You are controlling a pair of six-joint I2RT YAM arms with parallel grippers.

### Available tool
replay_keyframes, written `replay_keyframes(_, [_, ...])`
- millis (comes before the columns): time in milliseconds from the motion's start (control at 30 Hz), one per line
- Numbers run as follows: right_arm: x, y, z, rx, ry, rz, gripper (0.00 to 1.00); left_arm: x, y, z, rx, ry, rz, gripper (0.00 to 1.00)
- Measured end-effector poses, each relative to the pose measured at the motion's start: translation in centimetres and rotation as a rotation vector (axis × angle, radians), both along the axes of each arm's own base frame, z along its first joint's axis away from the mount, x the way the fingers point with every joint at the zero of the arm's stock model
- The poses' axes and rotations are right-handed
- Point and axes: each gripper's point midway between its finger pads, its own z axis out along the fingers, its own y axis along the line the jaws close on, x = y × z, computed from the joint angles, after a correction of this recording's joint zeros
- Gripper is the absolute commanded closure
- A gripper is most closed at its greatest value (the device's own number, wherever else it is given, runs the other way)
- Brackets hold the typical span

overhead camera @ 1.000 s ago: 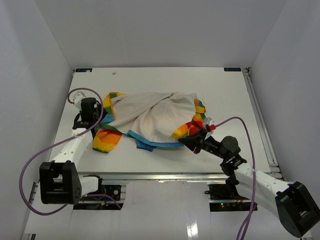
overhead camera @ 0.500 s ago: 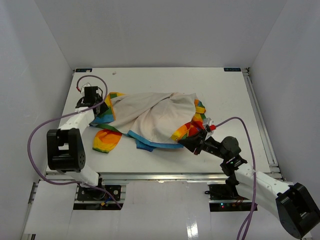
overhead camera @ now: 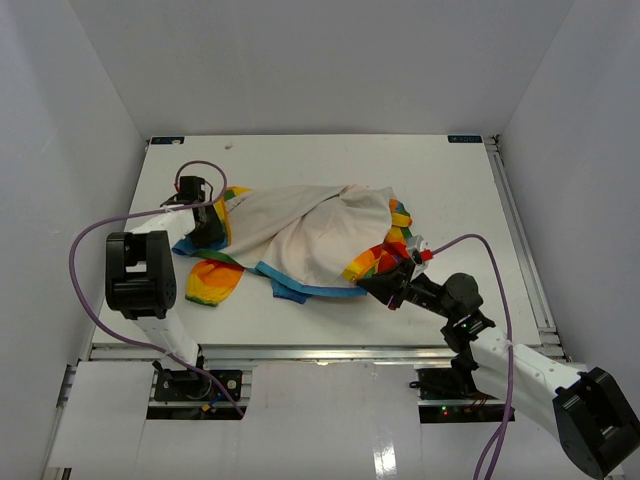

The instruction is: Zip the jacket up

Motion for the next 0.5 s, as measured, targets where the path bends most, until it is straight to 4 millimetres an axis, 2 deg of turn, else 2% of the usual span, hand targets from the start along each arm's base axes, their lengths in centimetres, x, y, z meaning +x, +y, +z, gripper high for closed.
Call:
replay_keyframes(200, [0.0, 0.0, 0.0, 0.002, 0.005, 0.0, 0.92, -0.8, -0.7, 0.3, -0.028, 0.031, -0.038, 0.44])
replay_keyframes(400, [0.0, 0.0, -0.2, -0.002, 0.015, 0.0, 0.92, -1.1, -2.3, 1.4, -0.035, 0.03, -0.095, 0.45])
replay_keyframes(500, [0.0, 0.0, -0.5, -0.009, 0.028, 0.001, 0.92, -1.1, -2.9, 1.8, -0.043, 0.025, -0.118, 0.53])
